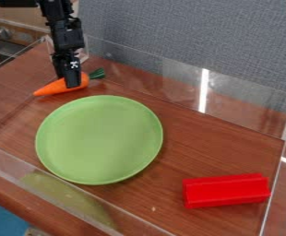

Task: Put the carrot on the right side

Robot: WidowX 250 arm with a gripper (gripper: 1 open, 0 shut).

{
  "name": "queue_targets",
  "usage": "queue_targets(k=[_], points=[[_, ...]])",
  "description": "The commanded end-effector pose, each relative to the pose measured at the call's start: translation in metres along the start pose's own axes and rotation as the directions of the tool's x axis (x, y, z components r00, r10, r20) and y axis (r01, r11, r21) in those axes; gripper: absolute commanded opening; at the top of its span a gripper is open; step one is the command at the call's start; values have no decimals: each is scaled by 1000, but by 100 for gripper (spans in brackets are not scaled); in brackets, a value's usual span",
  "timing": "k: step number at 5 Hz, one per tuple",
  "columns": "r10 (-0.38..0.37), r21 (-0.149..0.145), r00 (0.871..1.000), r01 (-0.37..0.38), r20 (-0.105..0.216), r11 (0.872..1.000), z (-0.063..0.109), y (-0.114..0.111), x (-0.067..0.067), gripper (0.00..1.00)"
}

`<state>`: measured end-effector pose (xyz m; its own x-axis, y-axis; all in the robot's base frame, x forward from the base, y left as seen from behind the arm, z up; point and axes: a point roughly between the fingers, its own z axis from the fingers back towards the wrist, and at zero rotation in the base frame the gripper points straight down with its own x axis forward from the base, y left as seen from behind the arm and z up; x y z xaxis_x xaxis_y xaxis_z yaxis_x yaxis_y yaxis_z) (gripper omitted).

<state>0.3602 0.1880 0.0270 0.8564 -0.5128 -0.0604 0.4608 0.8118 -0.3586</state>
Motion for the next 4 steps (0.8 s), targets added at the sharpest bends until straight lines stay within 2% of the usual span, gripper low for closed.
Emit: queue_targets(k=[1,2,3,4], points=[[89,-23,996,-88,3,996,-7,10,-31,100],[73,-33,997,-74,-15,997,-9,3,-29,100],[60,-43,998,-61,-33,997,-11,-3,-27,0],[45,-48,998,-48,-48,998,-10,-9,-24,0]])
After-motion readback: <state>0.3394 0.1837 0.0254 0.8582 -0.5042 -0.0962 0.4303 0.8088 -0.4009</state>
